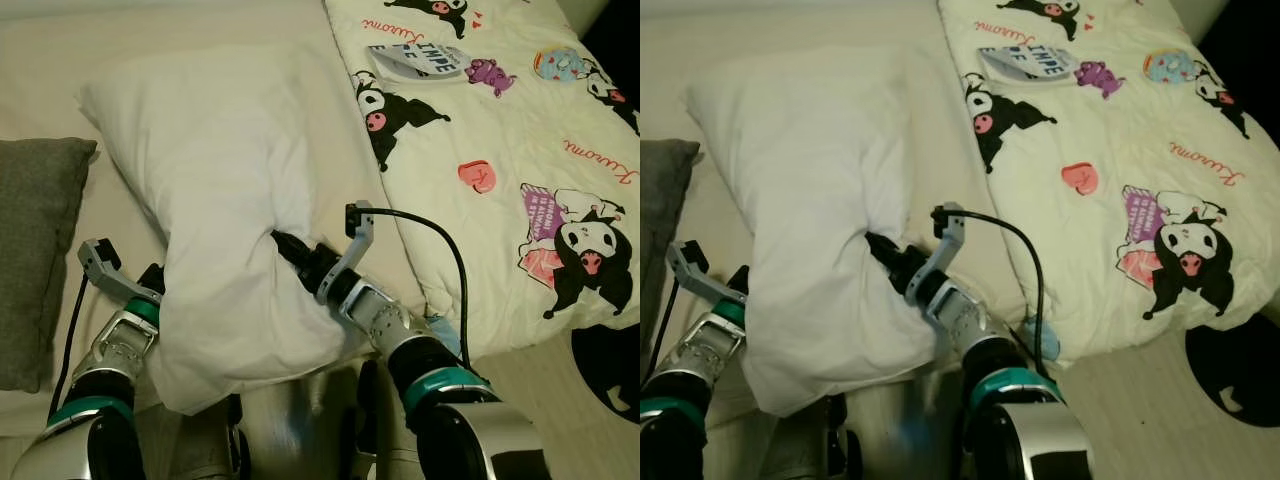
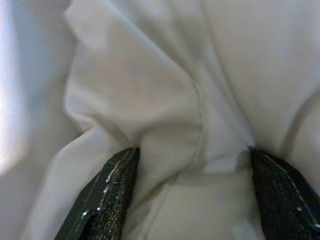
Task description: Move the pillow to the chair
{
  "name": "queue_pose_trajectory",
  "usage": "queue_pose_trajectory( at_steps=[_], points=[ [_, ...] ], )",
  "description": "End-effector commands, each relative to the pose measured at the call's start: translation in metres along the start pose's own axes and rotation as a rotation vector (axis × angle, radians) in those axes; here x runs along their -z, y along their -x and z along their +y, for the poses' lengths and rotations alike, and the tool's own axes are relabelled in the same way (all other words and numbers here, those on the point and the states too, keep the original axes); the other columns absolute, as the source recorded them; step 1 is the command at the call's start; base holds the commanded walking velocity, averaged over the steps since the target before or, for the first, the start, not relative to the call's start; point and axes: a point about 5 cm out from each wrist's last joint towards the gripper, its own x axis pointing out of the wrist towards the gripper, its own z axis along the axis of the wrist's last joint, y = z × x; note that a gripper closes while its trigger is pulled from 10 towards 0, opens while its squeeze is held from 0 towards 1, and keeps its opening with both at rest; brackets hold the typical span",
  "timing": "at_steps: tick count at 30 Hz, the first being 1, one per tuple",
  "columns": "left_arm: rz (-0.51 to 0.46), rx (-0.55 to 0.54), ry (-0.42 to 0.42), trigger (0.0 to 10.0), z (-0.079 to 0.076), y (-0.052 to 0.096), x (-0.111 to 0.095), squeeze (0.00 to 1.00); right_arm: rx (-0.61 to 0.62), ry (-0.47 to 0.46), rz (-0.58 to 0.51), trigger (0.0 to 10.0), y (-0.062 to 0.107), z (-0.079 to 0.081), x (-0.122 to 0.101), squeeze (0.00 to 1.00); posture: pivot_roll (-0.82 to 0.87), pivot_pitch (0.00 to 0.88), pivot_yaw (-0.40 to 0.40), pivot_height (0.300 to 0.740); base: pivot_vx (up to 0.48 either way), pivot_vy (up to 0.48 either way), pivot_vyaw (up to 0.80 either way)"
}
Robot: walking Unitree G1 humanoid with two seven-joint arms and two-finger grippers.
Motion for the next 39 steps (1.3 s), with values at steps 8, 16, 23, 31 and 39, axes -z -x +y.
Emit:
queue_pose_trajectory(
  at_steps=[8,16,23,31,39],
  points=[
    [0.044,0.098,0.045,0.0,-0.005,0.004,0.018,0.00,-0.168,-0.116,0.136,0.0,-0.034,0.049,0.052,0.00,0.05,0.202,0.017,0.595,0.000,0.000,0.00],
    [0.045,0.046,-0.013,0.0,-0.001,0.006,0.018,0.00,-0.173,-0.117,0.135,0.0,-0.034,0.049,0.052,0.00,0.06,0.190,0.018,0.595,0.000,0.000,0.00],
    [0.133,-0.163,-0.207,10.0,0.011,0.006,0.023,0.00,-0.184,-0.118,0.141,0.0,-0.034,0.050,0.053,0.00,0.06,0.182,0.017,0.595,0.000,0.000,0.00],
    [0.138,-0.201,-0.257,10.0,0.012,0.007,0.026,0.00,-0.180,-0.106,0.143,0.0,-0.032,0.048,0.051,0.00,0.07,0.167,0.021,0.595,0.000,0.000,0.00],
    [0.077,-0.238,-0.328,10.0,0.010,0.007,0.023,0.00,-0.221,-0.081,0.094,0.0,-0.030,0.047,0.035,0.00,0.07,0.133,0.035,0.595,0.000,0.000,0.00]
  ],
)
